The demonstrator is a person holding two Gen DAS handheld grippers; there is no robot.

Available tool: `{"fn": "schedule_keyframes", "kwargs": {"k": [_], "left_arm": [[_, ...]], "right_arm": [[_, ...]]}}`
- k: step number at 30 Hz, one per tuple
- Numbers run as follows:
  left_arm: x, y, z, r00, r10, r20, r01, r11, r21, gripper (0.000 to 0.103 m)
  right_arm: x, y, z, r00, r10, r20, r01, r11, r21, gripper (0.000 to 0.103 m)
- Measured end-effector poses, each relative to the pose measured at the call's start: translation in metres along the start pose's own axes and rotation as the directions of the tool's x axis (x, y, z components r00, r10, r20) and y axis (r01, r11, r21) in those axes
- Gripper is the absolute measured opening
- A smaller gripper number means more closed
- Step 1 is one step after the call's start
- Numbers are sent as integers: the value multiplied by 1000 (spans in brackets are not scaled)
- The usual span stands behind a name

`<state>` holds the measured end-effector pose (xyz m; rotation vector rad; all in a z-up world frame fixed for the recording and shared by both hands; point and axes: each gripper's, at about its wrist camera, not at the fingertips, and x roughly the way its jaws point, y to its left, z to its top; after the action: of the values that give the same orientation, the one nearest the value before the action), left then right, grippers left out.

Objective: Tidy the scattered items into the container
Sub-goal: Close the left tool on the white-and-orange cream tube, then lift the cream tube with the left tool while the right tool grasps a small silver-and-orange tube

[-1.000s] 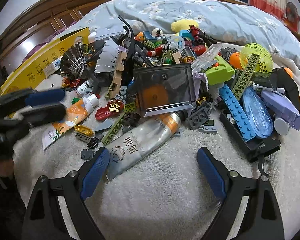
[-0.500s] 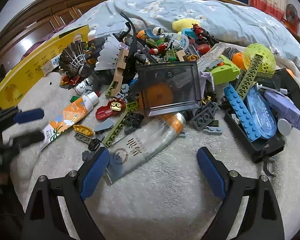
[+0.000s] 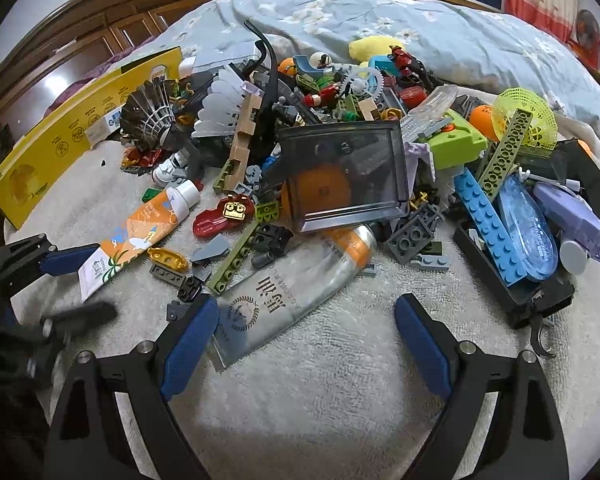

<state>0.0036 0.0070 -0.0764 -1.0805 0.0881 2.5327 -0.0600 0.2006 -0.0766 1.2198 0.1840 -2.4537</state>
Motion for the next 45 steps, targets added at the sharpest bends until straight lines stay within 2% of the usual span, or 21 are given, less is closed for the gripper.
{"fn": "schedule_keyframes", "kwargs": {"k": [6, 8, 10, 11, 13, 16, 17, 18, 20, 21, 22, 23, 24, 29, 30, 33, 35, 38, 40, 41, 45], "left_arm": [[-8, 0, 1, 1000, 21, 22, -22, 999, 42, 38], [-16, 3, 1, 996, 59, 60, -63, 995, 71, 38], [-31, 5, -1, 985, 116, 130, -133, 982, 137, 38], [-38, 6, -2, 979, 126, 160, -152, 975, 163, 38], [-52, 11, -7, 971, 132, 201, -171, 966, 192, 38], [-67, 27, -15, 965, 146, 220, -184, 969, 163, 38], [-70, 31, -17, 965, 144, 220, -180, 972, 153, 38], [-74, 37, -21, 966, 141, 219, -174, 974, 143, 38], [-78, 44, -28, 964, 153, 217, -185, 973, 137, 38], [-79, 46, -31, 965, 157, 212, -188, 973, 135, 38], [-80, 49, -34, 966, 159, 205, -188, 973, 132, 38], [-81, 51, -37, 966, 161, 201, -189, 974, 128, 38], [-82, 54, -40, 967, 164, 197, -190, 974, 123, 38], [-89, 58, -44, 966, 169, 196, -190, 977, 97, 38], [-91, 58, -43, 964, 168, 205, -191, 977, 94, 38], [-96, 52, -39, 963, 154, 220, -181, 978, 104, 38], [-96, 46, -37, 963, 145, 226, -175, 978, 118, 38], [-96, 37, -34, 963, 135, 231, -169, 976, 138, 38], [-97, 30, -32, 962, 130, 239, -169, 974, 150, 38], [-98, 29, -32, 962, 129, 242, -169, 974, 152, 38], [-98, 28, -30, 960, 130, 247, -171, 974, 150, 38]], "right_arm": [[-1, 0, 0, 1000, 0, 1, 0, 1000, 1, 91], [-1, 0, -1, 1000, 2, 8, -2, 1000, 6, 91], [-3, -1, 0, 1000, 15, 26, -15, 1000, 27, 91], [-4, -2, 0, 999, 26, 35, -27, 999, 40, 91], [-7, -8, 1, 993, 100, 69, -106, 989, 104, 91], [-6, -15, 2, 981, 162, 108, -180, 967, 180, 90], [-4, -16, 2, 978, 170, 117, -191, 962, 197, 87], [-2, -15, 3, 980, 160, 120, -182, 962, 202, 79], [2, -9, 5, 987, 113, 117, -134, 973, 186, 71], [3, -5, 6, 989, 88, 114, -107, 979, 171, 63], [3, -2, 7, 992, 65, 113, -83, 983, 163, 51], [3, -4, 9, 992, 55, 114, -73, 984, 162, 46], [2, -4, 9, 991, 49, 123, -69, 983, 169, 30], [0, -10, 8, 987, 77, 139, -104, 975, 195, 20], [-3, -10, 8, 986, 87, 144, -114, 974, 194, 13], [-17, -3, 12, 984, 86, 157, -112, 981, 161, 7], [-31, 1, 14, 977, 113, 183, -139, 981, 134, 5], [-50, -4, 14, 937, 249, 243, -289, 946, 145, 5], [-59, -12, 13, 872, 390, 297, -450, 877, 170, 5], [-62, -12, 13, 850, 424, 313, -491, 854, 176, 5], [-75, -17, 12, 729, 571, 376, -660, 732, 169, 5]]}}
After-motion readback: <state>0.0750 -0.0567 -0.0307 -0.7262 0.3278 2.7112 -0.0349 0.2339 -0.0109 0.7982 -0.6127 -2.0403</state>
